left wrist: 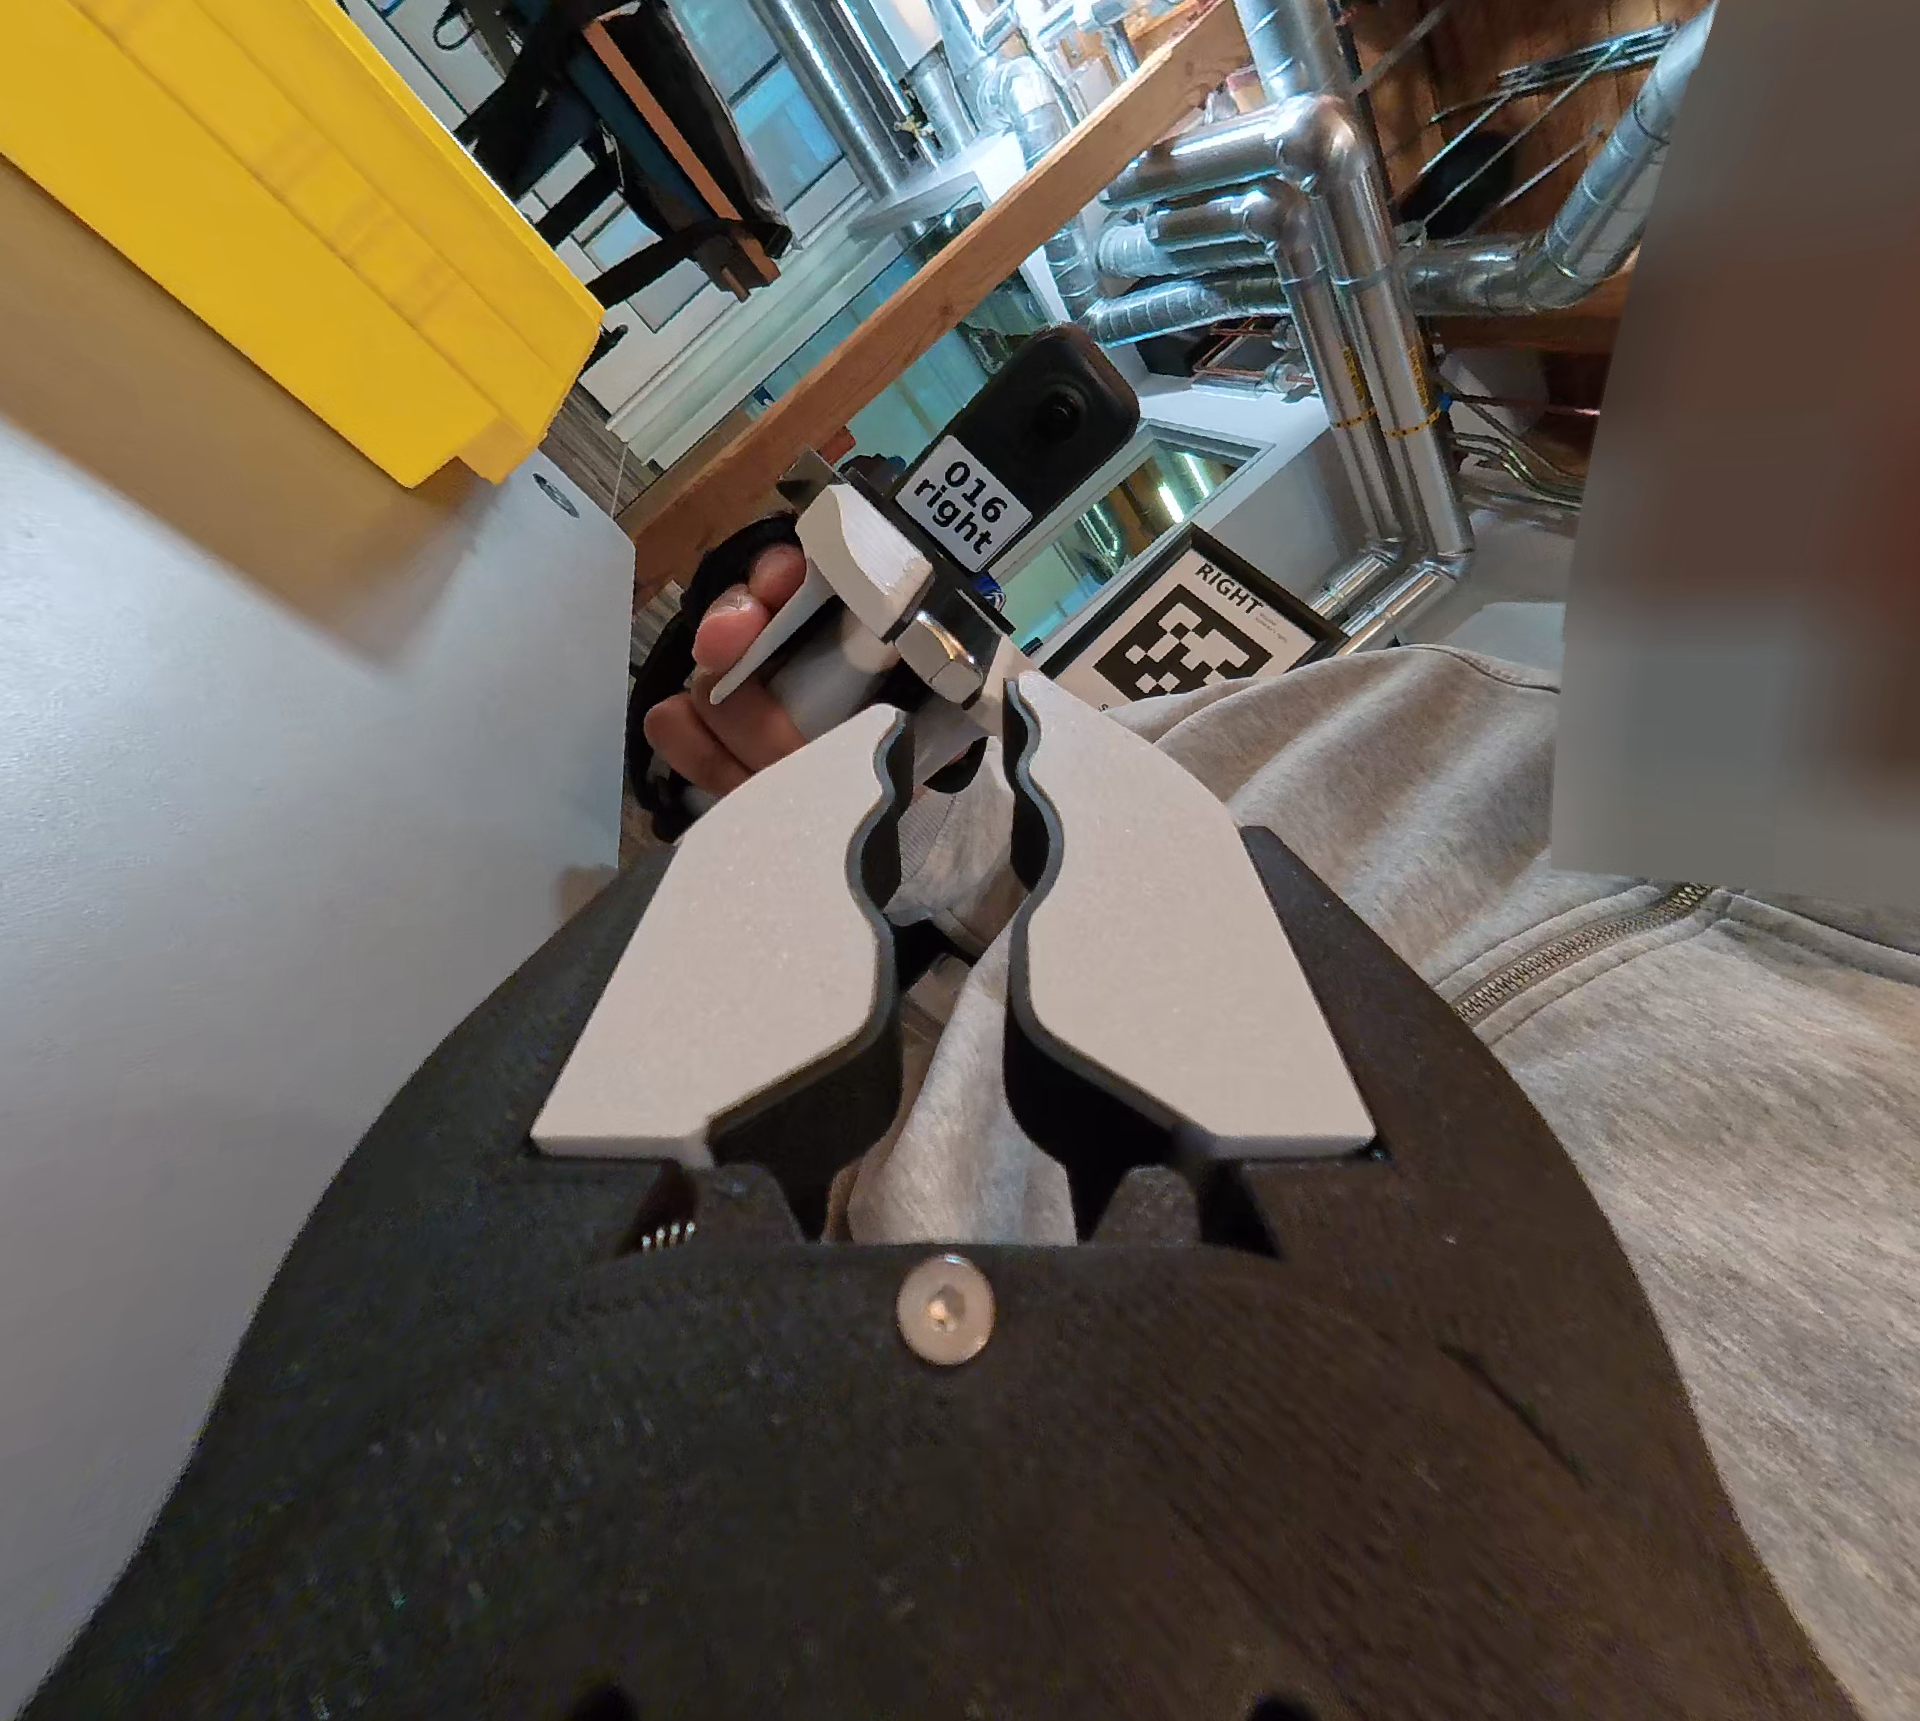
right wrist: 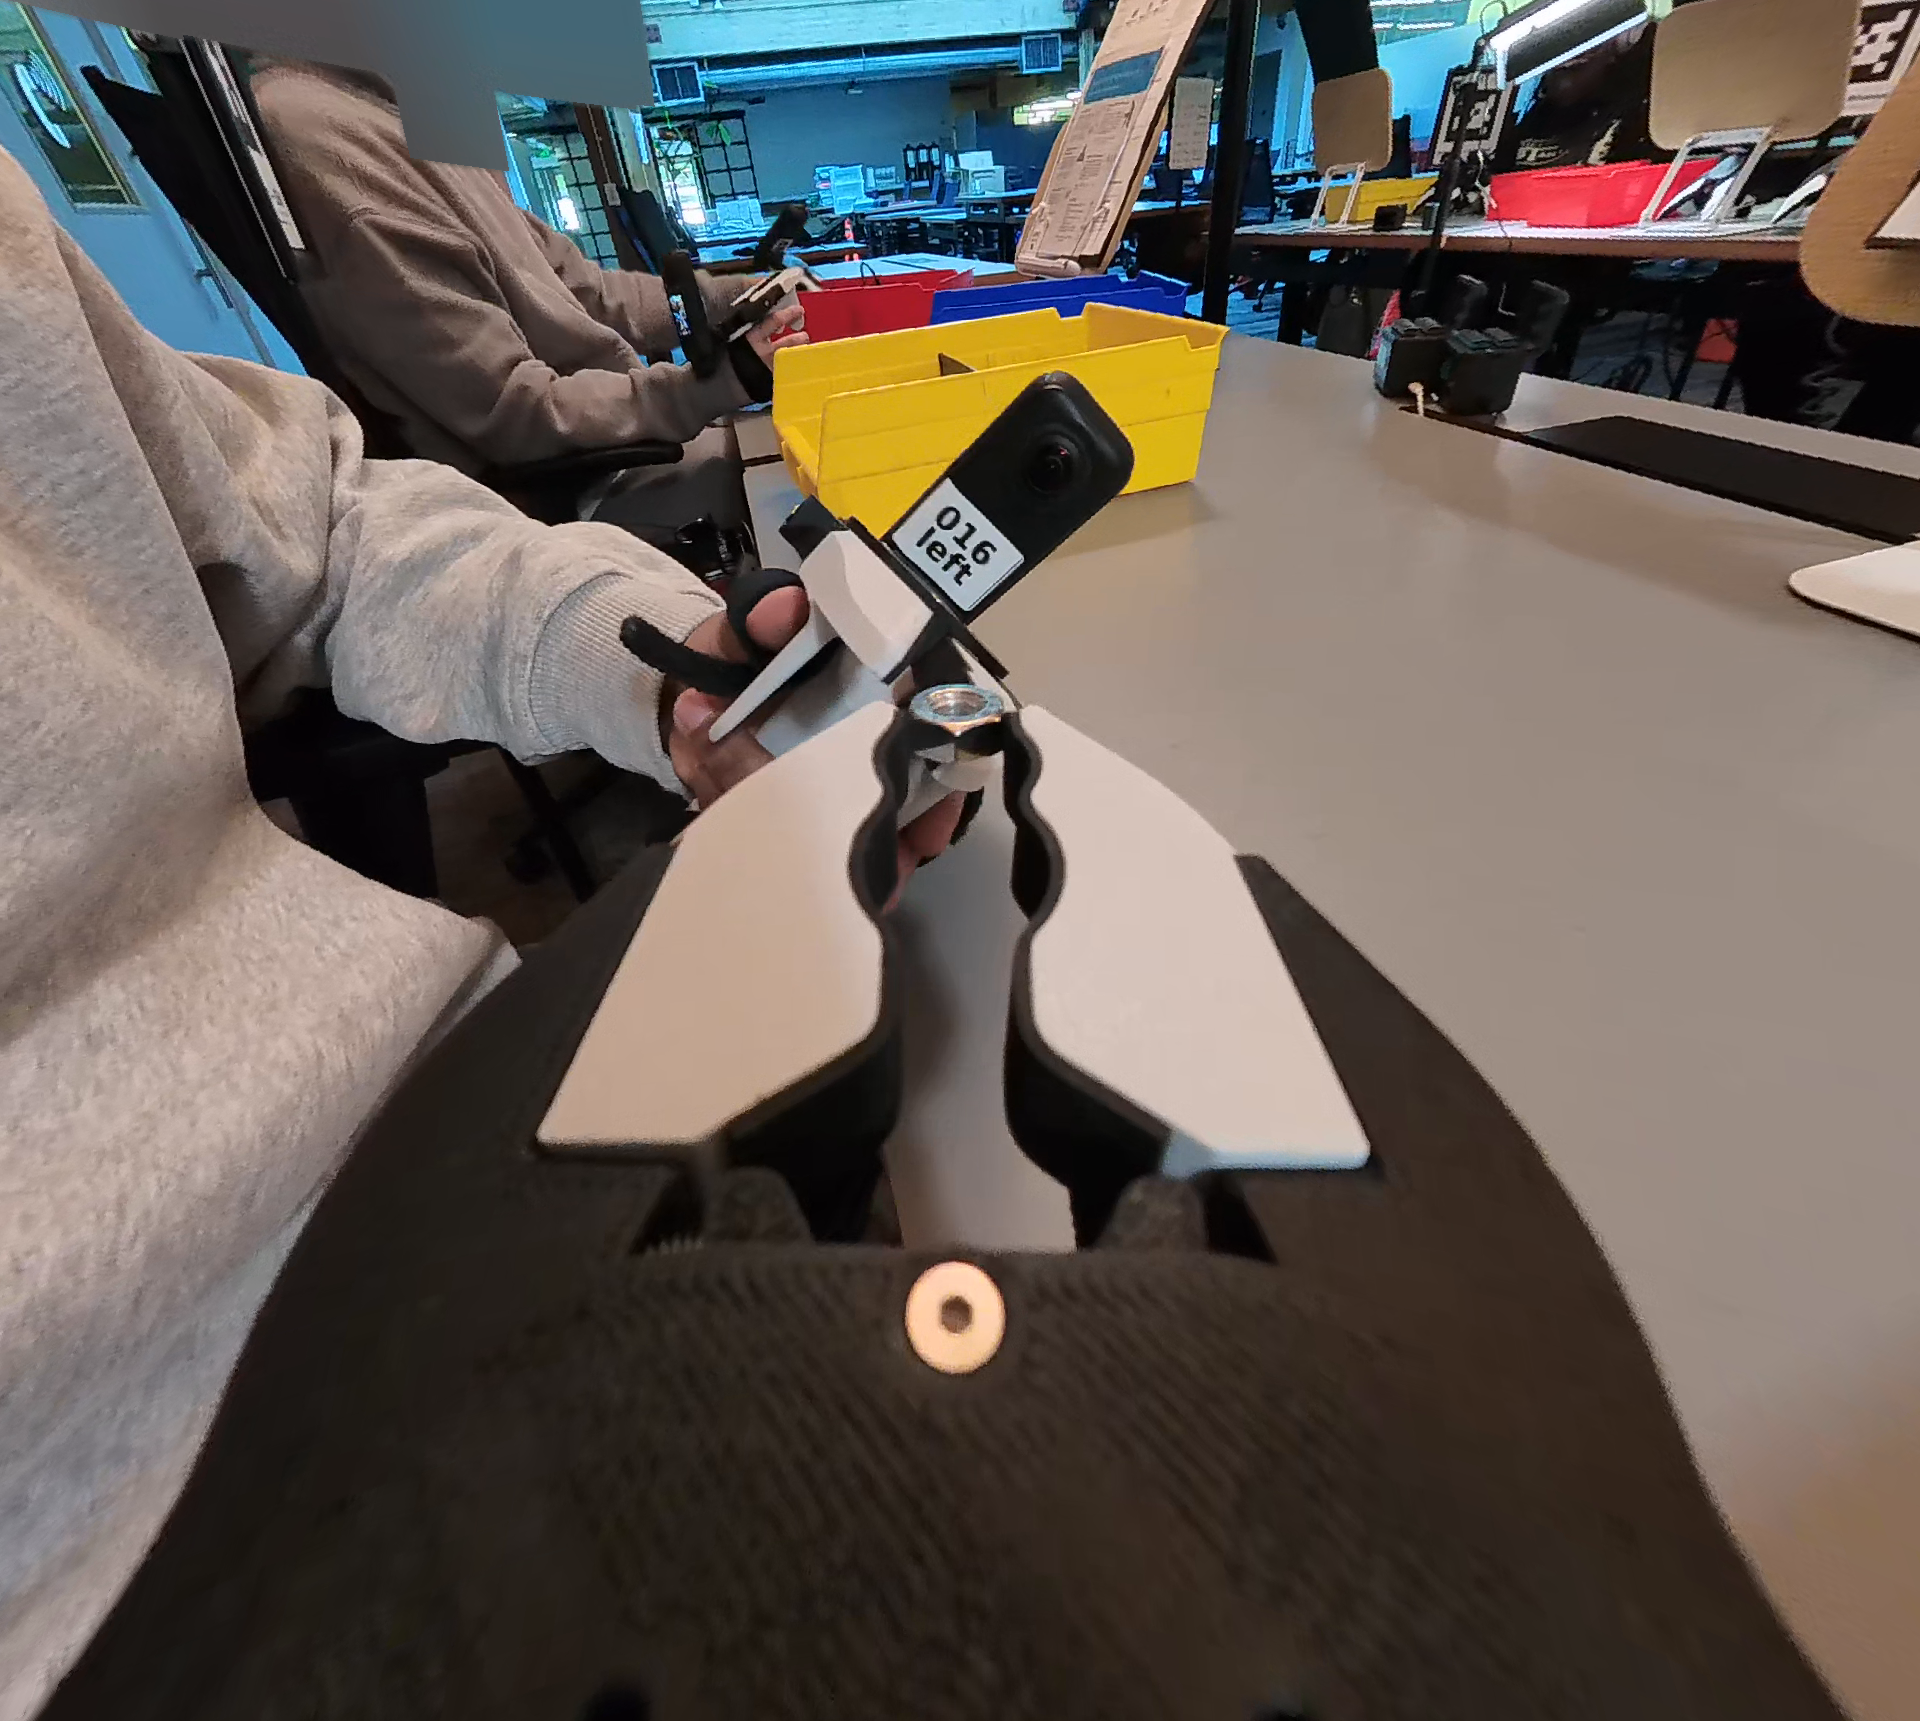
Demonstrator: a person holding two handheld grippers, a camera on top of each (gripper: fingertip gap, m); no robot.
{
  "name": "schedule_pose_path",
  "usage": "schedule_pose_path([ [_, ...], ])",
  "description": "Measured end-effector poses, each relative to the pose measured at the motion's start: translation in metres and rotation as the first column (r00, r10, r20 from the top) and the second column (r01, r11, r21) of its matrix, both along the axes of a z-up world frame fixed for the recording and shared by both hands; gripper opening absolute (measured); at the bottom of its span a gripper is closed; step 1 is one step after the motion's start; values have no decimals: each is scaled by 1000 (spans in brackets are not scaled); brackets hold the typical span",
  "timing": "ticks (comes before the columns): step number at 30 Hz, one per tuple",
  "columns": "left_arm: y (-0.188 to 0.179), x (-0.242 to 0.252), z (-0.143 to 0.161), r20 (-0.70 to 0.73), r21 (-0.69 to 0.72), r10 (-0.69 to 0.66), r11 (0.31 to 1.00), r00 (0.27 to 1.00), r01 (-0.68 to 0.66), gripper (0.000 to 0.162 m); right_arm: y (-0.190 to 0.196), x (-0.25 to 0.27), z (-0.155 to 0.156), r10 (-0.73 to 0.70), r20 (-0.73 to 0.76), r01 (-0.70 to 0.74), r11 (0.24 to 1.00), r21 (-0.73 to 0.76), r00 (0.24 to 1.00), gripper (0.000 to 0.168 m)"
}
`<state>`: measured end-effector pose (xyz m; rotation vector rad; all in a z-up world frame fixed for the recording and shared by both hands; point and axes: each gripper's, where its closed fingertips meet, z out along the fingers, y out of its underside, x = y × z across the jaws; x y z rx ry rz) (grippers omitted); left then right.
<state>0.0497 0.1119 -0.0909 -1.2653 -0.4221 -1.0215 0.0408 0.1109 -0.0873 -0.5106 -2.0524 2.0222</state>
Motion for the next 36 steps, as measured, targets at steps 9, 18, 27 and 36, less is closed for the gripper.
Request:
schedule_pose_path([
  [9, -1, -12, -4, 99, -10, 31, 999, 995, -30, 10, -5, 4, -5, 14, -31, -12, 999, 53, 999, 17],
  [18, 0, -4, -5, 146, -4, -44, 999, 988, 45, 11, -6, 4, -7, 3, -52, 2, 997, 83, 999, 18],
  [27, 1, -2, -6, 113, -21, -42, 999, 993, 44, 10, -6, 3, -9, -4, -65, 11, 995, 103, 998, 17],
  [36, 2, -5, -9, 116, -30, -26, 999, 993, 30, 9, -5, 0, -12, -22, -61, 29, 993, 117, 998, 18],
])
